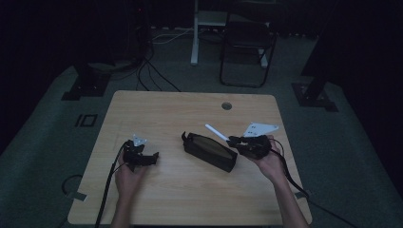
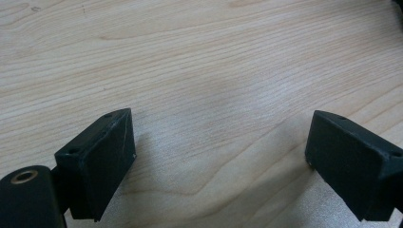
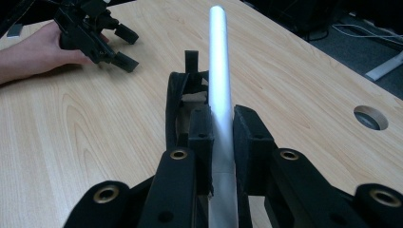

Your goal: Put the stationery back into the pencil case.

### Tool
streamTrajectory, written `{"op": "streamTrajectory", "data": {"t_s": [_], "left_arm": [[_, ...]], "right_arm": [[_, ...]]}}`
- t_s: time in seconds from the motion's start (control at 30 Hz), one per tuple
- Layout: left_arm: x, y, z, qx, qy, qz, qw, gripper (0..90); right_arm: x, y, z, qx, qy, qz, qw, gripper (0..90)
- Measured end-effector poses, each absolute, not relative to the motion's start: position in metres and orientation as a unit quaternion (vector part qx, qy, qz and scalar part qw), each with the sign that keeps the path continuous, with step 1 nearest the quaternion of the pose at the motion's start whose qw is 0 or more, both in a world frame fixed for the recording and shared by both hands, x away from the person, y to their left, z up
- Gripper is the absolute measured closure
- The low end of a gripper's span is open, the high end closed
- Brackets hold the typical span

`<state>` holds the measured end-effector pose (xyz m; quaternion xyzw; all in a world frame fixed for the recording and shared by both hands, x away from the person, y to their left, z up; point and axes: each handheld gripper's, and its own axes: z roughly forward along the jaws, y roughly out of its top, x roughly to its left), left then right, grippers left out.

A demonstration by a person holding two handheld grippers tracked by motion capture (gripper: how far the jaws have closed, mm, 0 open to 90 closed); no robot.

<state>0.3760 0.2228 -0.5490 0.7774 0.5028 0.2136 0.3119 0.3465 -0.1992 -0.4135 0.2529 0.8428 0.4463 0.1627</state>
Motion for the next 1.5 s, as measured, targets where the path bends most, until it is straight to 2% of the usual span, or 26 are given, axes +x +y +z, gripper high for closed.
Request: {"op": "streamTrajectory", "data": {"t_s": [1.5], "left_arm": [[0.376,0.223,-0.549,0.777,0.503,0.214,0.312,9.8]], "right_arm": [[0.366,-0.185,-0.431,0.271,0.840,0.449,0.143,78.9]]}}
